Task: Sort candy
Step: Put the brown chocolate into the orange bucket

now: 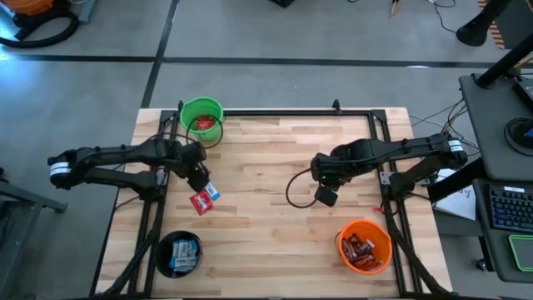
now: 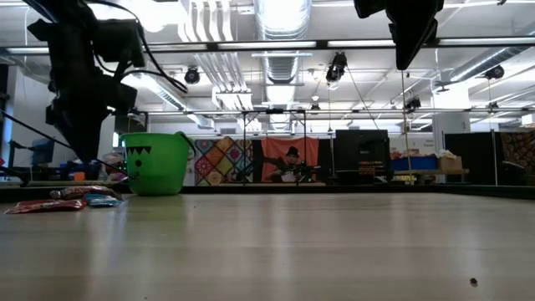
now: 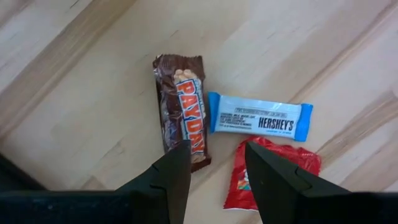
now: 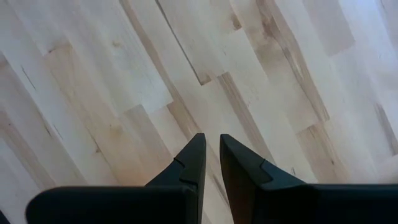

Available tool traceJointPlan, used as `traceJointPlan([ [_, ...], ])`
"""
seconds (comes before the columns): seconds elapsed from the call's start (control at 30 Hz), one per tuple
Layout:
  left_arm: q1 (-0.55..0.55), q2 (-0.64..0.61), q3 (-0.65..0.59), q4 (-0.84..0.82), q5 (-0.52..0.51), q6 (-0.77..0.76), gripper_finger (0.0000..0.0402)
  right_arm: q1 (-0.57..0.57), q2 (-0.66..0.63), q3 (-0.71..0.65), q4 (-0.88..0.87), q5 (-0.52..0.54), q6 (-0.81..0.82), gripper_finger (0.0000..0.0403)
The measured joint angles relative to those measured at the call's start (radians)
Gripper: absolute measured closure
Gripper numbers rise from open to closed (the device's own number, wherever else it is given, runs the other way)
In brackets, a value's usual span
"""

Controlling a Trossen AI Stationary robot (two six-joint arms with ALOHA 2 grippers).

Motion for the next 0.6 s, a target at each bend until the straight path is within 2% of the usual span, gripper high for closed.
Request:
traceJointPlan([
  [0.6, 0.002, 0.081, 0.005, 0.008, -0.002, -0.015, 0.0245, 0.002, 0.000, 0.000, 0.002, 0.000, 0.002, 0.0364],
])
